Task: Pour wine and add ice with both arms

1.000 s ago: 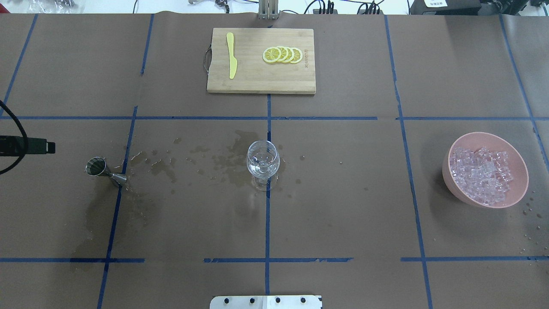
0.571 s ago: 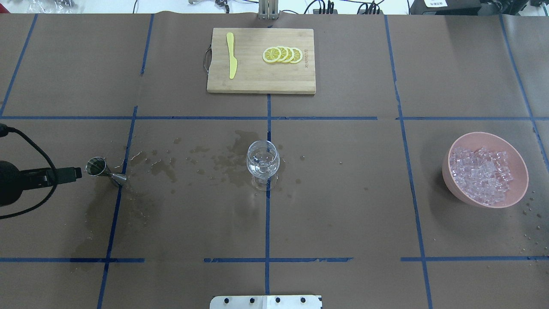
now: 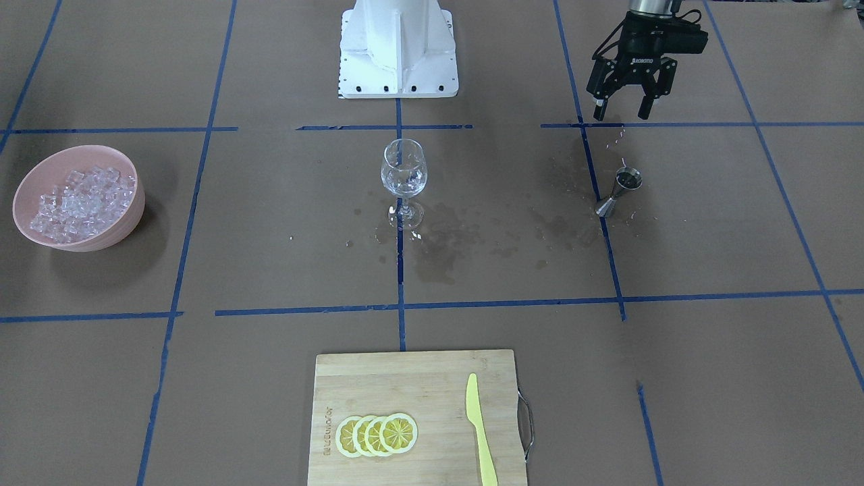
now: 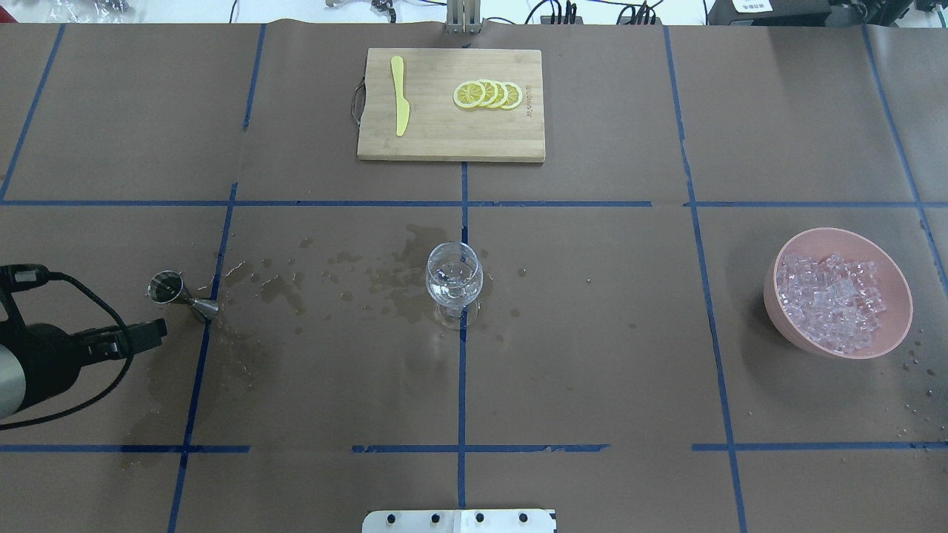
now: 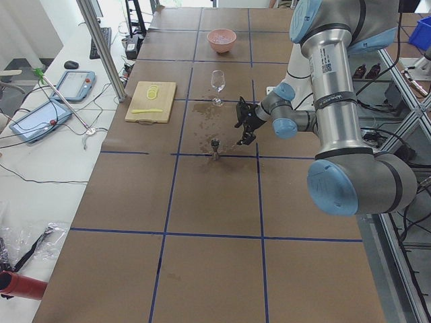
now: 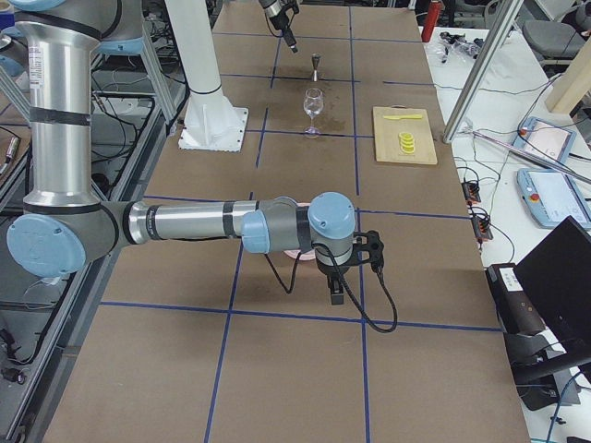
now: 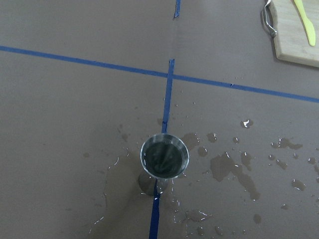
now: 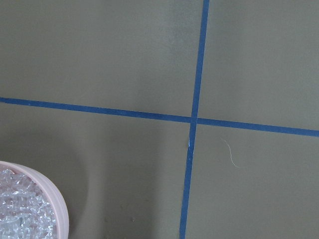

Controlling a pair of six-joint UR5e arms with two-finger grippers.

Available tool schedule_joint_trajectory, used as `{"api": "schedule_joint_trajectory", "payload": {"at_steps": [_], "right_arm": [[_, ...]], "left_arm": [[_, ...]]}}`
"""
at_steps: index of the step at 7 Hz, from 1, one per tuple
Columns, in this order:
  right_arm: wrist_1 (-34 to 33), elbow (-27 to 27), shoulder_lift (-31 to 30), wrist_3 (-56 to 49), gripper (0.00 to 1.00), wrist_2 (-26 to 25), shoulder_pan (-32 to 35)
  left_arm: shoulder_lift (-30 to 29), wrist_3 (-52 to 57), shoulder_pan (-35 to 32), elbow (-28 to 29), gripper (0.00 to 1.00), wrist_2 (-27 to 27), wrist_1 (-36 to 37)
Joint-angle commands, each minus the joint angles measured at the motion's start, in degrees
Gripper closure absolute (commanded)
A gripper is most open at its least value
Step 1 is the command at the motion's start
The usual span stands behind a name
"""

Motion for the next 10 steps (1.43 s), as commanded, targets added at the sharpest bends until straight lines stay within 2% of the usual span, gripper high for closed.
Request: {"api": "schedule_joint_trajectory", "payload": {"at_steps": [1,2,4,5,8,10], "right_arm": [[0.0,0.5,0.1,0.1,0.0,-0.1,0.0],[0.0,0.7,0.0,0.6,0.0,0.0,0.0],[-0.1,1.3,0.1,0.7,0.0,1.6,0.0],[-0.1,1.4,0.1,0.6,0.0,1.6,-0.1],[-0.2,1.6,1.4,3.8,0.0,1.6,-0.8],[-0.3,2.1,1.5,4.8,0.0,1.6,-0.8]], "left_arm": [[-0.1,-6.1,6.4,0.3,0.0,11.6,8.0],[-1.1,-6.1,6.7,1.5,0.0,14.5,9.7],[-9.6,-6.2,6.6,12.0,0.0,21.4,9.8],[-10.7,-6.2,6.5,14.6,0.0,25.1,9.8],[-11.1,-7.6,5.8,18.0,0.0,29.4,9.7],[-13.9,-9.1,5.5,22.1,0.0,32.2,9.6]]}}
